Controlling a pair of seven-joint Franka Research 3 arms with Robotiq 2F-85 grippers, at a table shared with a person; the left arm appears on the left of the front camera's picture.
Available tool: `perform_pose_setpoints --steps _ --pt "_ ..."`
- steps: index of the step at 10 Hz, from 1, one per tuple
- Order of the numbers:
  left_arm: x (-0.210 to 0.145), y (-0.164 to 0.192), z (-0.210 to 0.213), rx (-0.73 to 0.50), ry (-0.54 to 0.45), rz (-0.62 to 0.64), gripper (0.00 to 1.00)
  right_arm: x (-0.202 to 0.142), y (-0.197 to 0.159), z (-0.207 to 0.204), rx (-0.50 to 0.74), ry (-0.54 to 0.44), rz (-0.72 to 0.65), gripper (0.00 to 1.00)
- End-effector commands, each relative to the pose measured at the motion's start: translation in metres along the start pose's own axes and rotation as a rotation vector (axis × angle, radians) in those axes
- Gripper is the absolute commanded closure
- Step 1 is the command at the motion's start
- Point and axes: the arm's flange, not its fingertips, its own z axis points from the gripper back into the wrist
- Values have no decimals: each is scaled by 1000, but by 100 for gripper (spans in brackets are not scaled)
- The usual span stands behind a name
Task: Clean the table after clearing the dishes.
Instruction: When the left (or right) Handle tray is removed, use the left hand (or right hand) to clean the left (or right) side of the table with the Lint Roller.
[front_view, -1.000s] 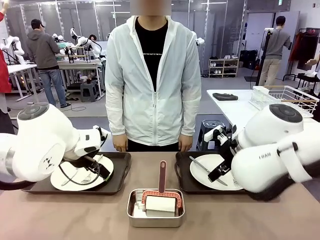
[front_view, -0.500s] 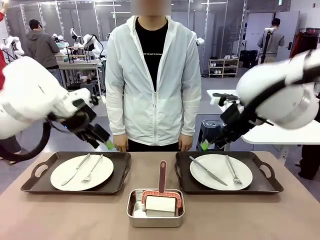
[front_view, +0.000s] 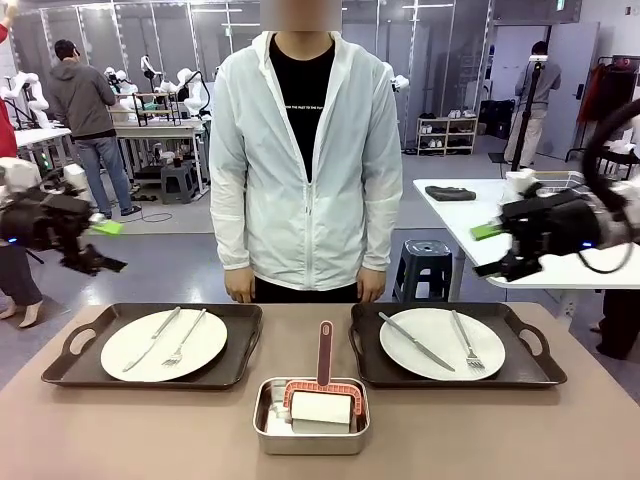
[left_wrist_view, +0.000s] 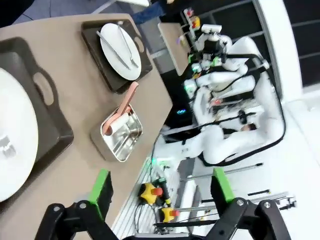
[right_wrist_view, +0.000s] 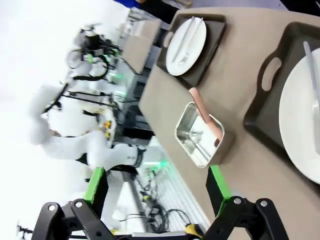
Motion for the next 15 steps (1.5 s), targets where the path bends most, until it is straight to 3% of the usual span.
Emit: perform_pose_setpoints --steps 1,2,4,7,10,12,13,15 --pt "-1 17 40 -45 -56 76 0 -11 -16 45 26 -80 -34 0" --pt "-20 24 86 -73 -144 75 0 -37 -32 93 32 -130 -51 0" --pt "-45 25 133 -93 -228 23 0 -72 -52 146 19 -201 -82 0" --pt "-90 40 191 -80 -399 114 0 -132 -70 213 -11 -351 -149 0" --pt "-119 56 221 -33 -490 199 0 -158 -78 236 -44 -420 -220 0" --pt "-111 60 217 9 -484 191 0 -148 -87 231 -104 -435 -227 0" --pt "-126 61 224 -23 -470 192 0 -159 -82 244 -45 -433 -215 0" --pt "-126 61 224 -23 -470 192 0 -159 -82 244 -45 -433 -215 0"
